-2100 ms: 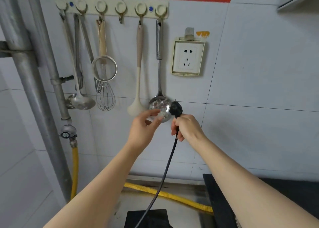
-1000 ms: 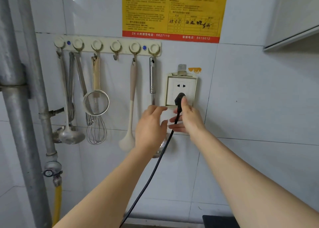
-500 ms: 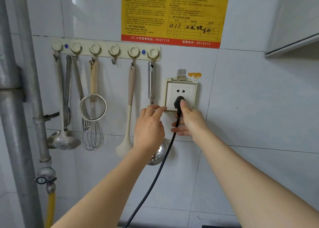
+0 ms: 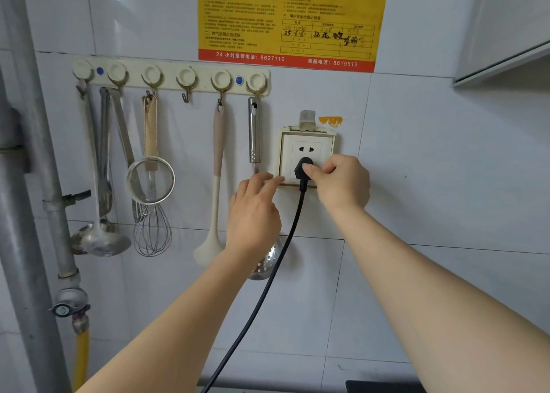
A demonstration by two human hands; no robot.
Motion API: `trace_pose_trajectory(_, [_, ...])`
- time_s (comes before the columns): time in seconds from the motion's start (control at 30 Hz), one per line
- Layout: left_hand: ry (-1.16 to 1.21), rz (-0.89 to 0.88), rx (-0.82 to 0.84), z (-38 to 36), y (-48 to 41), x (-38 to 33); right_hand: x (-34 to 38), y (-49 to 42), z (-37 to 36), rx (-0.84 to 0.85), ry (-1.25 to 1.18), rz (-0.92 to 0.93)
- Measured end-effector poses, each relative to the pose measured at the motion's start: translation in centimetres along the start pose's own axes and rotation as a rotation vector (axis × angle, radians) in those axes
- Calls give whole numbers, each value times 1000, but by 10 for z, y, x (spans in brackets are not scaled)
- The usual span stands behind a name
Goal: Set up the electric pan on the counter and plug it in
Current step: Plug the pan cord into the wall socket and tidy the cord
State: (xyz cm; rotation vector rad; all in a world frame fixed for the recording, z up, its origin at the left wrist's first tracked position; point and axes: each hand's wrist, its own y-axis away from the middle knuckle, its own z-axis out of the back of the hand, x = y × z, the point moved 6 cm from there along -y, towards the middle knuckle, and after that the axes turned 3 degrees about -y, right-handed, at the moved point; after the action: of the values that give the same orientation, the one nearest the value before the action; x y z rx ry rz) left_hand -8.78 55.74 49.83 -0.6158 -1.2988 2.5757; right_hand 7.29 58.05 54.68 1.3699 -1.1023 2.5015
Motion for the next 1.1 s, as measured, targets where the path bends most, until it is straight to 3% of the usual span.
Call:
trace_pose_trajectory(0.3, [34,-22,-35,0,7,7,2,-2,-4,23,140,75])
trace_pose_trajectory(0.53, [11,2,95,22,31,24,13,2,6,65,158,10])
trace_pose_trajectory(0.77, [46,173,223,22,121,86,-21,115,-27,22,52,60])
trace_pose_trajectory(0.93, [101,299,200,33,180,110,-78,214,-66,302,-61,5])
trace_pose_trajectory(1.0, [33,225,188,42,206,113,-95,240,-80,443,-88,-55])
trace_pose_trajectory(1.1, [-114,92,330,39,251,128,-110,262,-101,668,-146,-238])
